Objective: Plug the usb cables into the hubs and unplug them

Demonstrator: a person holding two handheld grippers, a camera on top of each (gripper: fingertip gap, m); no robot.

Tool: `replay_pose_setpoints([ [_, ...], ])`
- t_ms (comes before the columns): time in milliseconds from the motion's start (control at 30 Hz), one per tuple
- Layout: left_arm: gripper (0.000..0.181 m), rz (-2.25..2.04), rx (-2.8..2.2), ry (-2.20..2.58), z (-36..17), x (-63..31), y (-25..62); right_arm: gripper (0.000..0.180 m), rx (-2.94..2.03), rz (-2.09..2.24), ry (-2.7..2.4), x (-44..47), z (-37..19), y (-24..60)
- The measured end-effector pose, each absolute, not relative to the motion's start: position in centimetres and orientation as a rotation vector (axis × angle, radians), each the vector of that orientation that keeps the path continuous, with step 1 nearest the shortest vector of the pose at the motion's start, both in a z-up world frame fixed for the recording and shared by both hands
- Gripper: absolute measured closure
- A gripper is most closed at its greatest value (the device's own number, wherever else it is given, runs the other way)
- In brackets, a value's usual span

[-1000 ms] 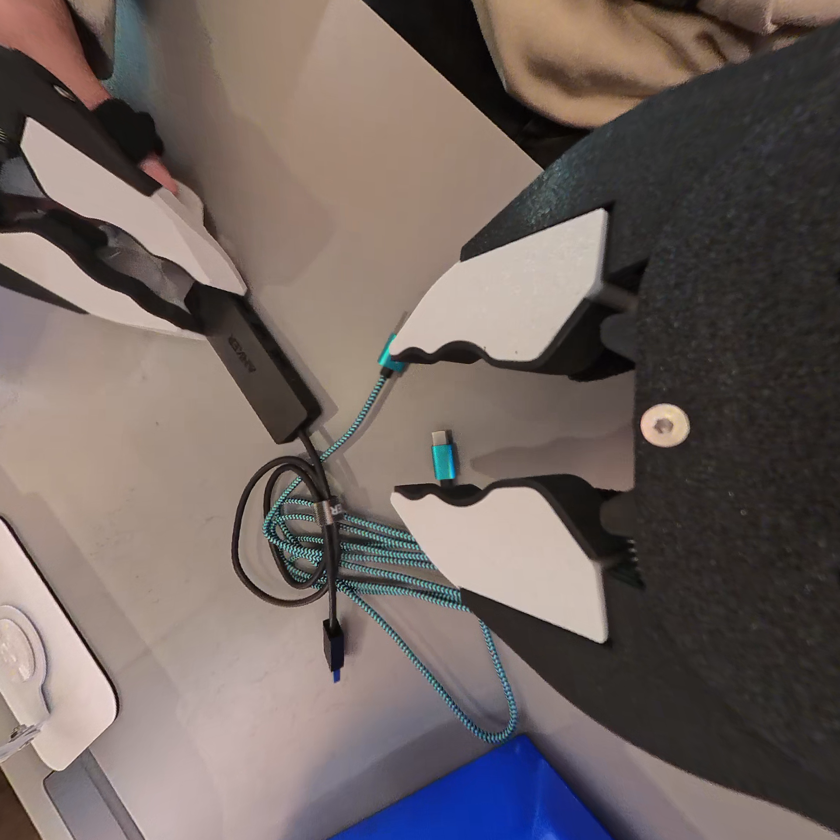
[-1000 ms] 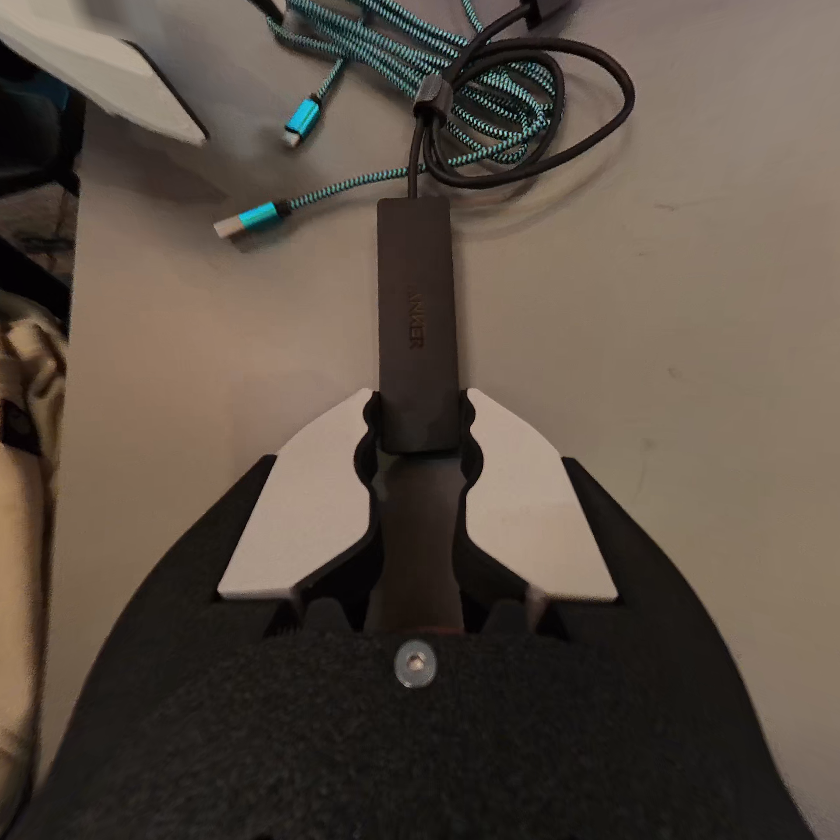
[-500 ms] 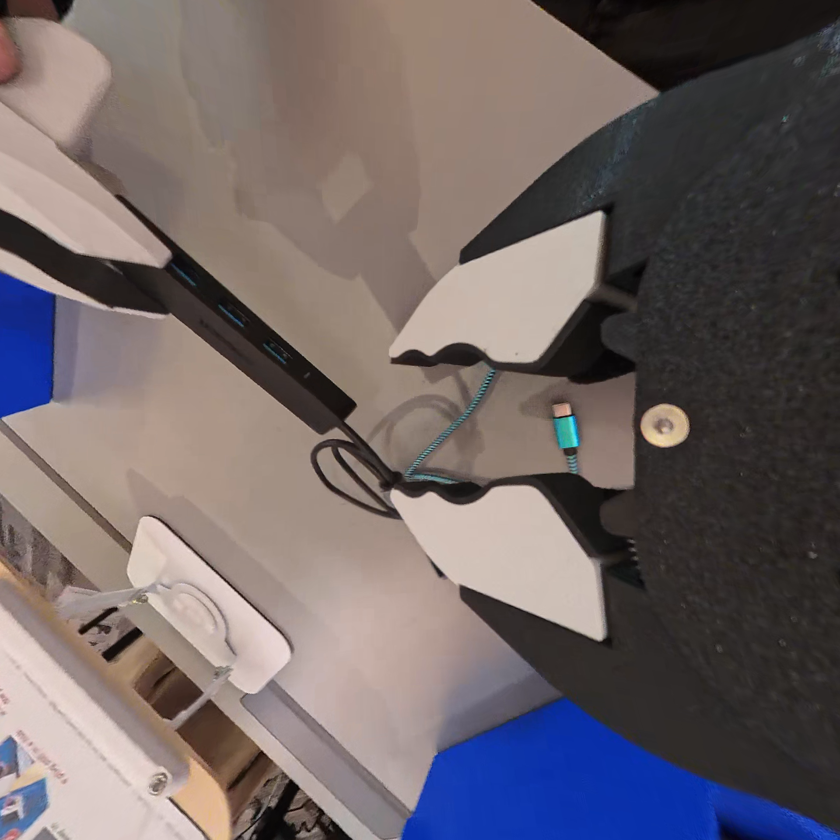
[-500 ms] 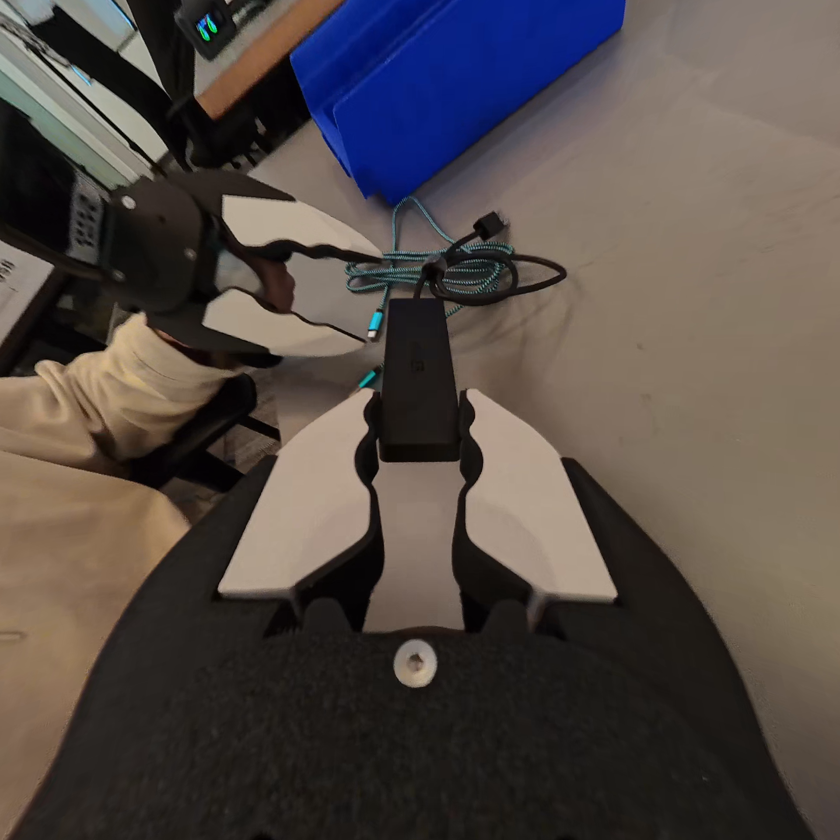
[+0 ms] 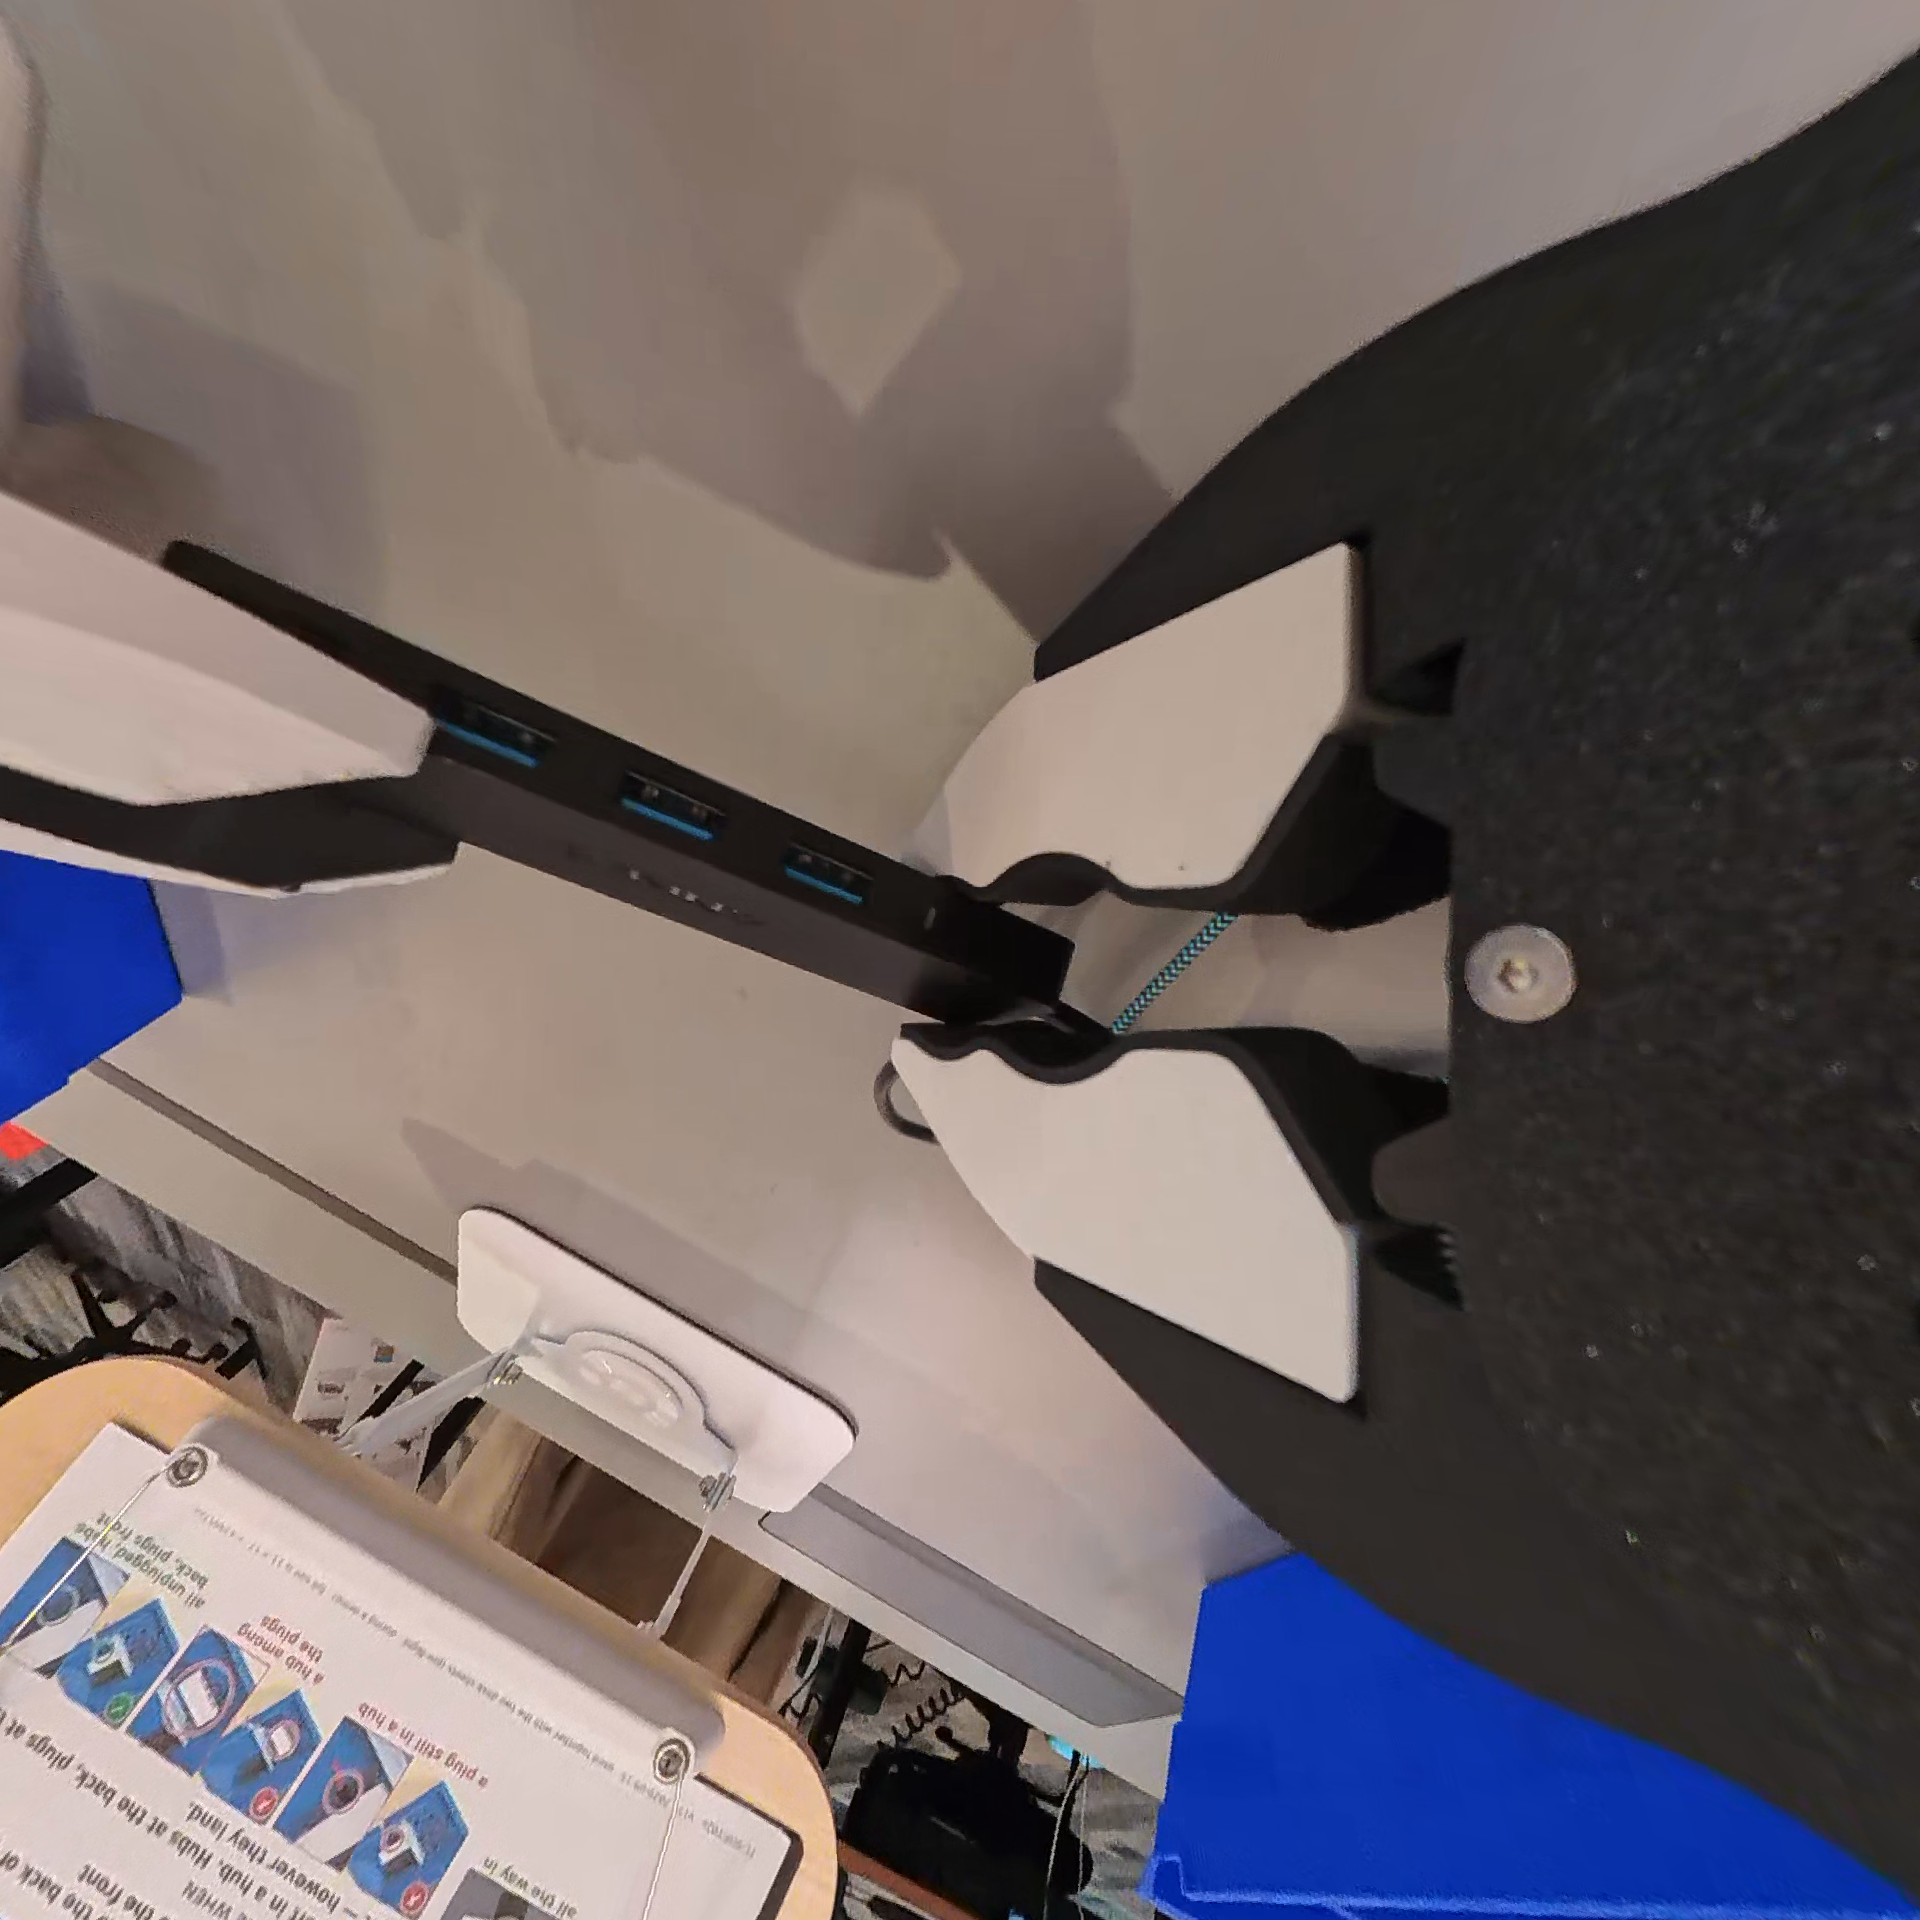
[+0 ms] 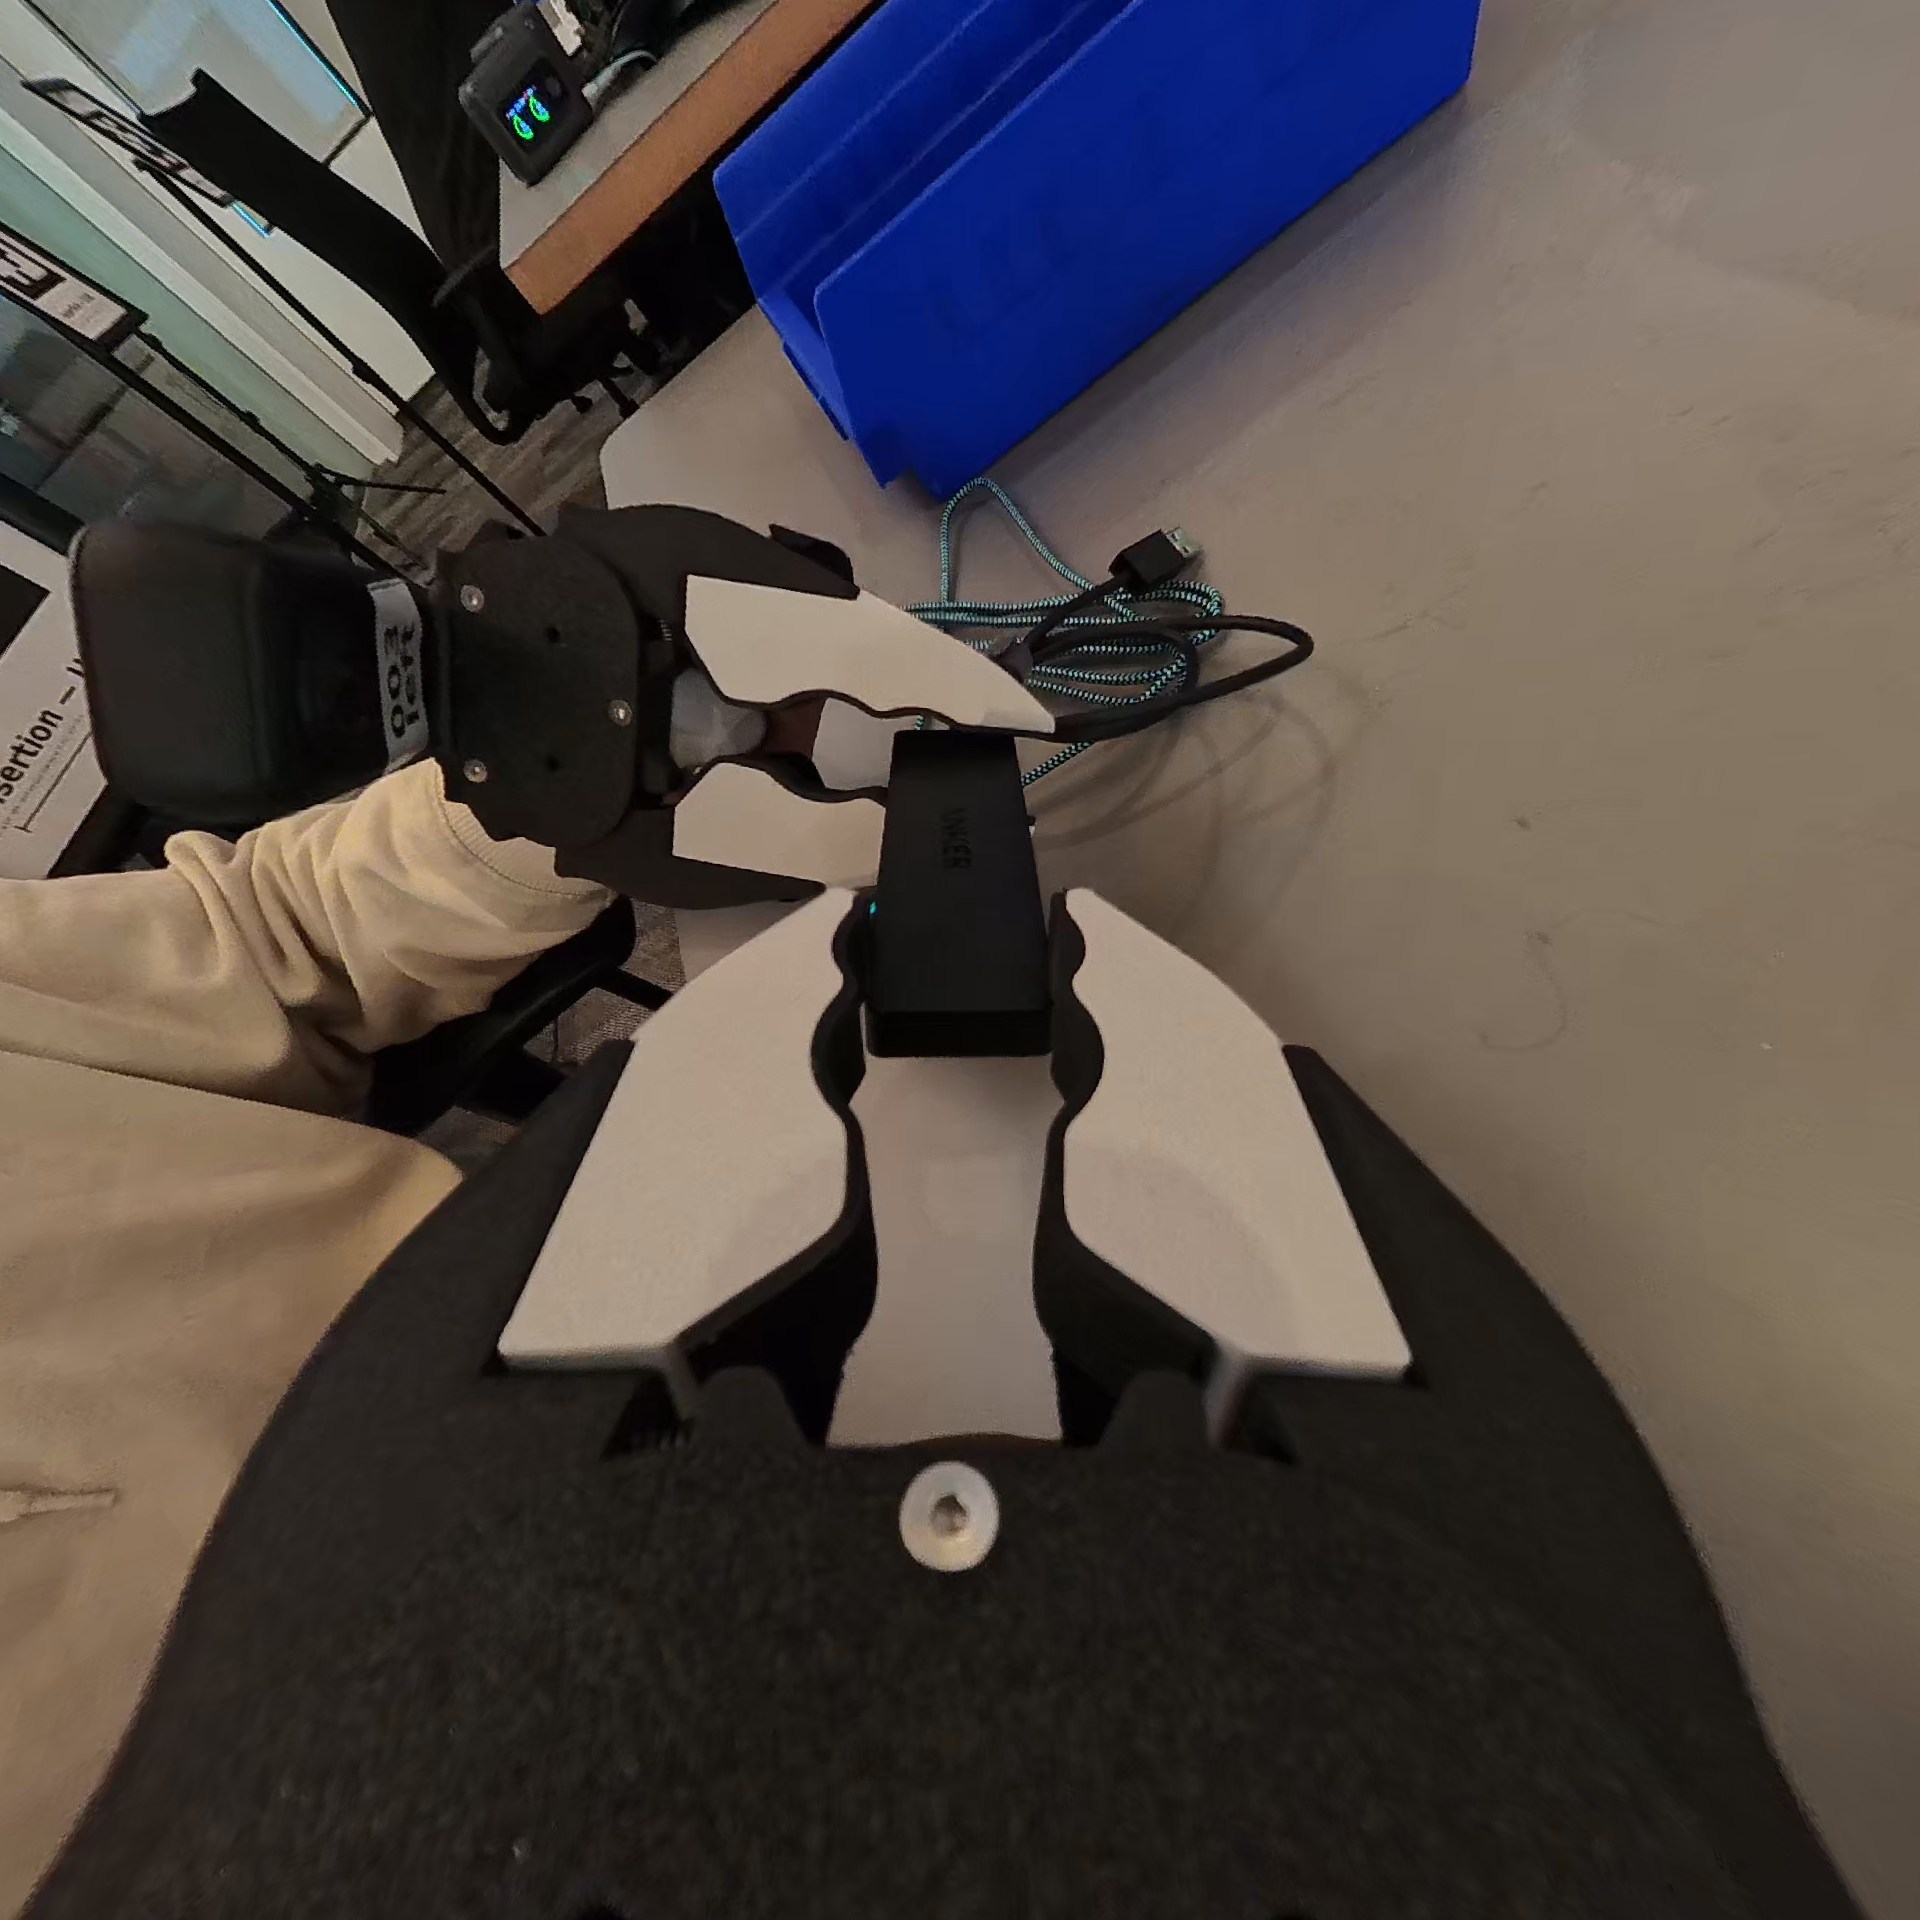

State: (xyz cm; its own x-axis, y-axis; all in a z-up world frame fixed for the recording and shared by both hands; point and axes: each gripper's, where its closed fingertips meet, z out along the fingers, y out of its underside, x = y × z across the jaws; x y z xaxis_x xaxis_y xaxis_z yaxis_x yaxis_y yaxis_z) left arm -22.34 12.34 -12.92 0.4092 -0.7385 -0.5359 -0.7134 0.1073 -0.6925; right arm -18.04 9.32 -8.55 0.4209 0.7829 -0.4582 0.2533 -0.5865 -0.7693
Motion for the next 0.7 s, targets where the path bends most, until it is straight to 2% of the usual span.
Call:
replay_pose_setpoints([
  [67, 0.163, -0.019, -1.591, 1.331, -13.0, -22.3, 12.3, 0.149, -2.054, 1.135, -0.881, -18.1, -8.4, 9.2],
  [100, 0.166, -0.022, -1.589, 1.359, -13.2, -22.2, 12.2, 0.173, -2.008, 1.179, -0.906, -18.3, -7.8, 8.9],
  [233, 0.17, 0.015, -1.557, 1.396, -13.4, -22.2, 12.8, 0.14, -1.876, 1.152, -0.871, -17.2, -5.5, 9.2],
  [300, 0.17, 0.013, -1.529, 1.408, -12.9, -22.2, 13.2, 0.138, -1.826, 1.121, -0.889, -16.3, -5.0, 8.8],
  [467, 0.17, 0.102, -1.405, 1.442, -10.6, -22.4, 14.7, 0.118, -1.863, 1.116, -0.798, -14.1, -6.3, 8.5],
  [700, 0.17, 0.264, -1.212, 1.541, -9.6, -21.4, 17.0, 0.113, -1.844, 1.214, -0.567, -14.2, -6.6, 10.9],
])
